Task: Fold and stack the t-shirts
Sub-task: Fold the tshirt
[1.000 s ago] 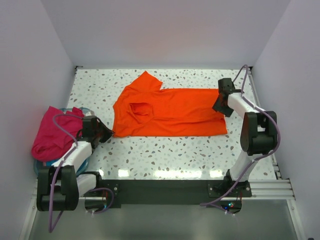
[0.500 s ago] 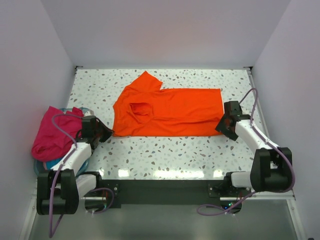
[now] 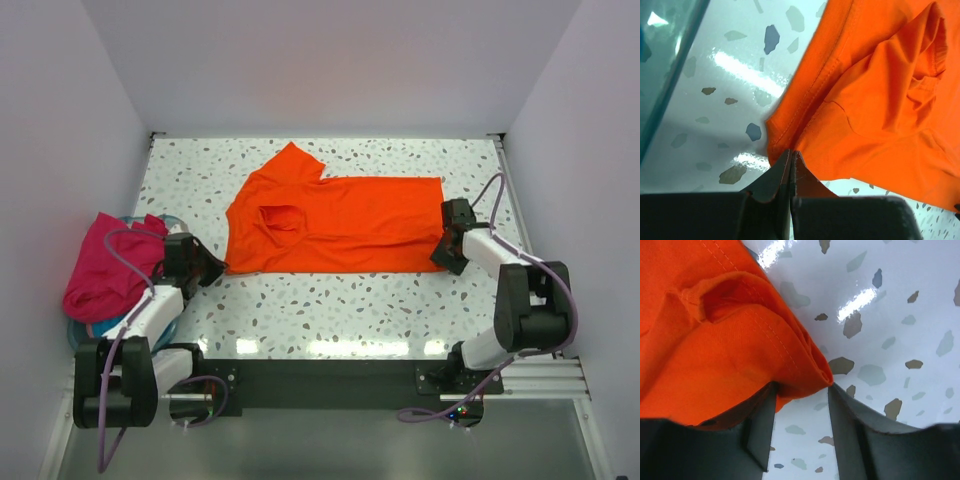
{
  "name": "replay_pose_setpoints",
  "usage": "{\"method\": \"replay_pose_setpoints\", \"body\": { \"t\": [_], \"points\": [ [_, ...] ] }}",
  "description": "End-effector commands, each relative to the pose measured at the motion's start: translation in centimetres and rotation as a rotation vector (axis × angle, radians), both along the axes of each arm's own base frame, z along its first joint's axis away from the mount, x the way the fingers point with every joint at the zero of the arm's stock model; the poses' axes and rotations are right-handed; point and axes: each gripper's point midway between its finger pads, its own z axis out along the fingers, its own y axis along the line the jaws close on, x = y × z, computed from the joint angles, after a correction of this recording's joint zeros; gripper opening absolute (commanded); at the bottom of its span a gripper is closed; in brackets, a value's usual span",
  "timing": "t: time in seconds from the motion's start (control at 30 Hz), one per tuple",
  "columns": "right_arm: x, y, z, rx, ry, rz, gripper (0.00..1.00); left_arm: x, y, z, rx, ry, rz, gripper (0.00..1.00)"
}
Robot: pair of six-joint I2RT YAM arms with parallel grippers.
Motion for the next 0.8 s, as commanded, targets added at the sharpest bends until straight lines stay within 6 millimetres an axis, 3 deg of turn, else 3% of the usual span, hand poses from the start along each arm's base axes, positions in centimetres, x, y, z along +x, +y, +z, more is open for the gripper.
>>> {"method": "replay_pose_setpoints", "body": {
  "t": [0.0, 0.1, 0.2, 0.5, 0.67, 0.77],
  "points": [
    [2.4, -0.9, 1.1, -0.025, -0.077, -0.041, 0.34, 0.1, 0.6, -0.5, 0.021, 0.001, 0.011, 0.02],
    [1.9, -1.4, 1.6, -0.023, -0.074, -0.052, 0.09, -0.3, 0.6, -0.9, 0.023, 0.019, 0.011, 0.00],
    [1.3, -2.6, 2.8, -0.009, -0.082, -0.076, 0.00, -0.7, 0.8, -0.7, 0.029, 0.029, 0.026, 0.00],
    [-2.3, -4.5, 6.4, 0.028, -0.109, -0.112, 0.00, -2.9, 1.8, 1.6, 0.058, 0.033, 0.087, 0.00],
    [-5.1, -4.5, 6.5, 0.011, -0.103, -0.149, 0.00, -4.2, 1.3, 3.1, 0.034, 0.017, 0.088, 0.00],
    [-6.2, -5.1, 7.2, -0.016, -0.141, -0.185, 0.28, -4.4, 0.3, 4.1, -0.006, -0.011, 0.061, 0.00]
  ]
}}
